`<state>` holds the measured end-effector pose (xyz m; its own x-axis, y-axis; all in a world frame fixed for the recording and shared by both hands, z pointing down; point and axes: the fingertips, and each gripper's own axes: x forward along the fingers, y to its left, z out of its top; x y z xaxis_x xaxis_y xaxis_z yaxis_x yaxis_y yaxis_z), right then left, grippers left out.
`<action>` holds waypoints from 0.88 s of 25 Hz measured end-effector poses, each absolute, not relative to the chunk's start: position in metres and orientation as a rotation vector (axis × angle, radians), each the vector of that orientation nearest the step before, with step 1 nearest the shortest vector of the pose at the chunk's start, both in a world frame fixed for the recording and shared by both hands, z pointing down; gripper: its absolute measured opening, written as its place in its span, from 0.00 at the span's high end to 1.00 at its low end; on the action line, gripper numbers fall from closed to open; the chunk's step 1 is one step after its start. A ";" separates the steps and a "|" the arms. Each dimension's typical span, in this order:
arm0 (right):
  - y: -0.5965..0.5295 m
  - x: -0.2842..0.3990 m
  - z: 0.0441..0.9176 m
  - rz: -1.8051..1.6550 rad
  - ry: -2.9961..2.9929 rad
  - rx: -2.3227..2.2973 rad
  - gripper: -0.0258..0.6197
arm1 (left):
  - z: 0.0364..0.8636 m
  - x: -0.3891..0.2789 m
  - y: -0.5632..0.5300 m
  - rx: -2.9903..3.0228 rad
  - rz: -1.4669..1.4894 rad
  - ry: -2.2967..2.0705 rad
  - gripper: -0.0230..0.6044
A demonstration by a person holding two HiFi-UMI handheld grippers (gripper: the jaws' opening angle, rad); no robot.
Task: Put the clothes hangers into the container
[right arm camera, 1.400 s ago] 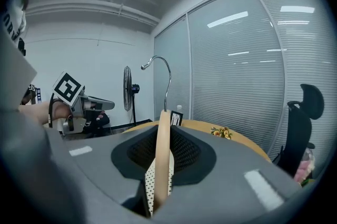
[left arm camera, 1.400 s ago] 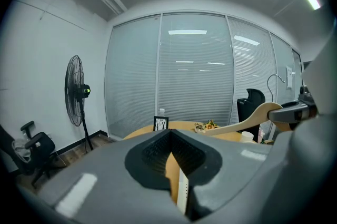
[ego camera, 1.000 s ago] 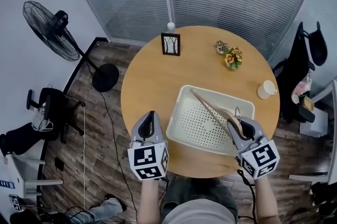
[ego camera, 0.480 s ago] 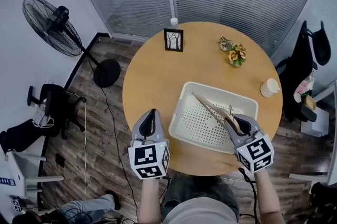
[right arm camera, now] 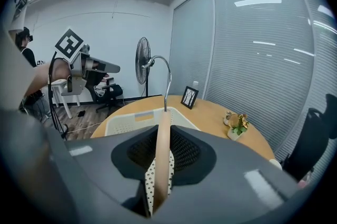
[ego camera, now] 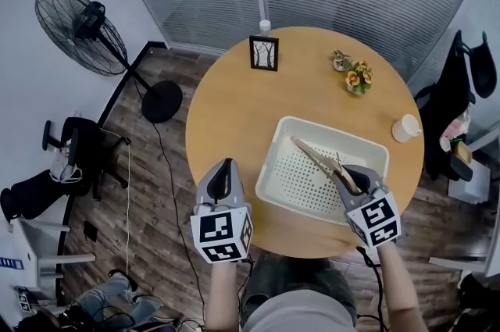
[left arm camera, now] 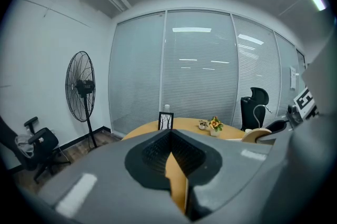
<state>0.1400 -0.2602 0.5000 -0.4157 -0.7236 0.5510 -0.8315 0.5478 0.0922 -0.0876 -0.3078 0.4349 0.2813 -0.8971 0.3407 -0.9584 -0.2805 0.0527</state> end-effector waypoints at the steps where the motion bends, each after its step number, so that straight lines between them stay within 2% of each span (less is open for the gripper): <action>1: -0.261 0.139 0.502 0.262 -2.243 1.242 0.83 | 0.436 -0.089 -0.308 2.302 0.359 -1.710 0.96; 22: -0.272 0.121 0.534 0.092 -2.125 1.147 0.83 | 0.452 -0.111 -0.300 2.231 0.376 -1.738 0.96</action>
<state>0.1209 -0.2721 0.5338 -0.3546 -0.7043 0.6150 -0.7550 0.6037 0.2561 -0.1111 -0.2996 0.4517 0.2388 -0.8957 0.3750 -0.9707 -0.2315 0.0653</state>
